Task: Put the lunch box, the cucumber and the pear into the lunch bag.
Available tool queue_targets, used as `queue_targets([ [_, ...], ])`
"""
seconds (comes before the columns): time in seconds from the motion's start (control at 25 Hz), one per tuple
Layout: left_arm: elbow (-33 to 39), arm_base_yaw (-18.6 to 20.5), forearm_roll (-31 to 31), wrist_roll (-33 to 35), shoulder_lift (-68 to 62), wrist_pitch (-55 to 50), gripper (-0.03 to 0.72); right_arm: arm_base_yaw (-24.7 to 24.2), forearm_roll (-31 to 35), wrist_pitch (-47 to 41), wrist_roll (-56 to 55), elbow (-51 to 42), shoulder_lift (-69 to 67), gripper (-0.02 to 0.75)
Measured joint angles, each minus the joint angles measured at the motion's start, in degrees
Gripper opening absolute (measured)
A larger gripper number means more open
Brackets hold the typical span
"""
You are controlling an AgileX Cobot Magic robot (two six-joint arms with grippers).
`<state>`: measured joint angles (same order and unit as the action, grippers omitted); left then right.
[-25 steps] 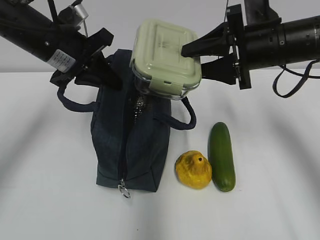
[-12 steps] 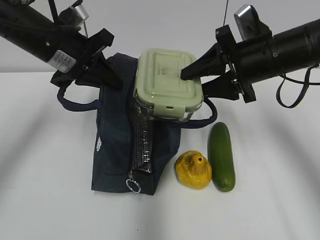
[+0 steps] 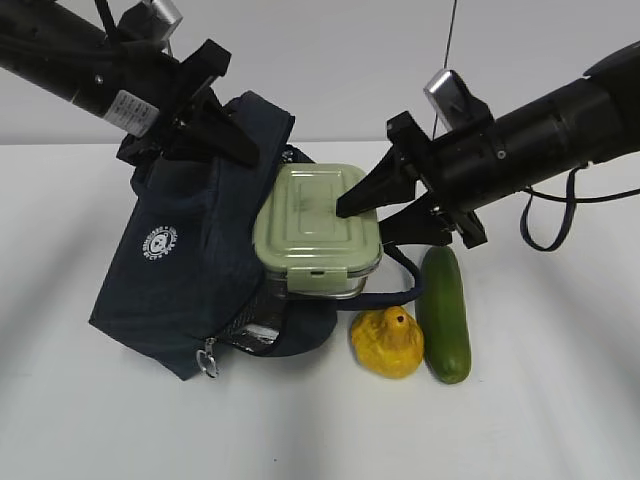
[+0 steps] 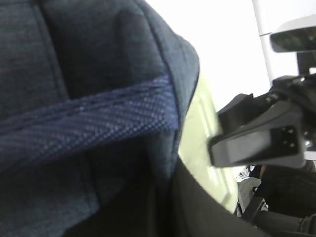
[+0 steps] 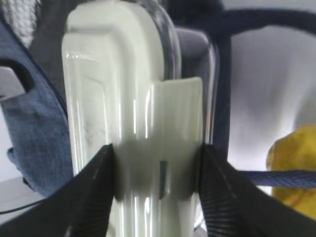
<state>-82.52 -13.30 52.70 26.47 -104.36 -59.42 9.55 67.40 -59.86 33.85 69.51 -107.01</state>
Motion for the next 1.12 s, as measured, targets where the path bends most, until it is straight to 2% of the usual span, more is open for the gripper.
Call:
queue_targets([
  [0.16,0.0,0.0,0.5,0.2,0.0,-0.6,0.003,2.5,0.0,0.7,-0.2,1.7,-1.4,0.359],
  [0.32,0.0,0.0,4.2,0.5,0.0,-2.1,0.003,3.8,0.0,0.8,-0.4,4.7,-1.6,0.359],
  [0.6,0.0,-1.9,15.1,4.7,0.0,-6.5,0.003,4.2,-0.4,0.8,-0.5,9.8,-1.7,0.359],
  [0.88,0.0,-2.2,19.2,5.3,0.0,-7.9,0.003,4.3,-0.6,0.7,-0.6,11.8,-2.0,0.359],
  [1.12,0.0,-2.2,28.0,7.6,0.0,-8.0,0.003,4.4,0.2,0.6,-0.7,12.1,-2.0,0.359],
])
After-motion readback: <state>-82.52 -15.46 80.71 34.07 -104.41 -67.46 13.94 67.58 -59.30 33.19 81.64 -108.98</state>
